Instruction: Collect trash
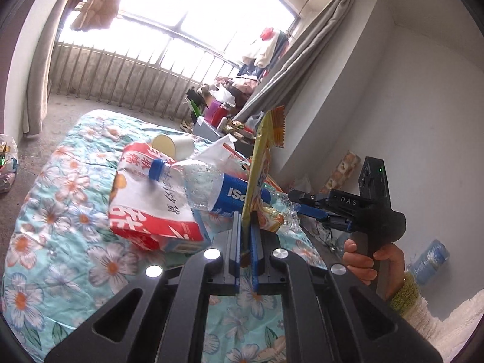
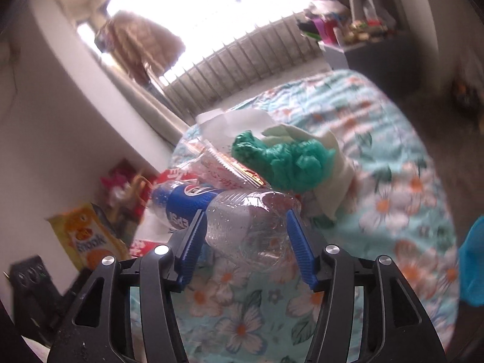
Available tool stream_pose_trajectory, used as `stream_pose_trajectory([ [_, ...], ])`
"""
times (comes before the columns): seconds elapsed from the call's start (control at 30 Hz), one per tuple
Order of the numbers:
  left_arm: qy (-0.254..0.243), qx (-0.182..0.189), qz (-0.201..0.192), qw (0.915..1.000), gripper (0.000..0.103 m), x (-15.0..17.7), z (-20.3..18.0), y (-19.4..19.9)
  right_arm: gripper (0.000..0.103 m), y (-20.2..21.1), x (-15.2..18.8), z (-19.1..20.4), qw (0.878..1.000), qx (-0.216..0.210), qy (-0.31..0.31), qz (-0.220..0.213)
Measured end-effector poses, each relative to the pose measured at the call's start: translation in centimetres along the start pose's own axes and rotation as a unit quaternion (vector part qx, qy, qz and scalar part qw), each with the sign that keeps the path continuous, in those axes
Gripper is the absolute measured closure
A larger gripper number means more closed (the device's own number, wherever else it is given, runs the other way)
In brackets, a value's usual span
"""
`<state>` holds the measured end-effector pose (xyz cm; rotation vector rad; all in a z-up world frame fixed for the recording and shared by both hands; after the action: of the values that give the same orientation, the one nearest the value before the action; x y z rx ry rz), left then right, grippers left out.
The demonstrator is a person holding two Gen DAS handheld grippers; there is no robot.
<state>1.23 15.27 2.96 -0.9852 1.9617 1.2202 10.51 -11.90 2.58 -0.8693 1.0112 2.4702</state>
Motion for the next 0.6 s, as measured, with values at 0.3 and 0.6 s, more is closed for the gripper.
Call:
stream_pose_trajectory([
  [0.3,0.026,-0.003,-0.01,0.9996,0.098,-0.3,2.2,-0.3,0.042,-1.1,0.0,1.2,0.992,0.109,0.062,0.019],
  [0.6,0.051,-0.013,-0.006,0.9986,0.098,-0.1,4.0,-2.3,0.045,-4.2,-1.4,3.2,0.983,0.114,0.138,0.029],
])
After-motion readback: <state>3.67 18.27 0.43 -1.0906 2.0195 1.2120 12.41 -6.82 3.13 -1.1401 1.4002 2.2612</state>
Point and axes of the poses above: each gripper's, at about its wrist camera, not at the fingertips, and y roughly against the way its jaws point, z to its left, x to its underside, the point moved 2 cm from there along -y, roughly the way its jaws point, and after that the axes turned 13 degrees about -x, right-handed, at the moved point
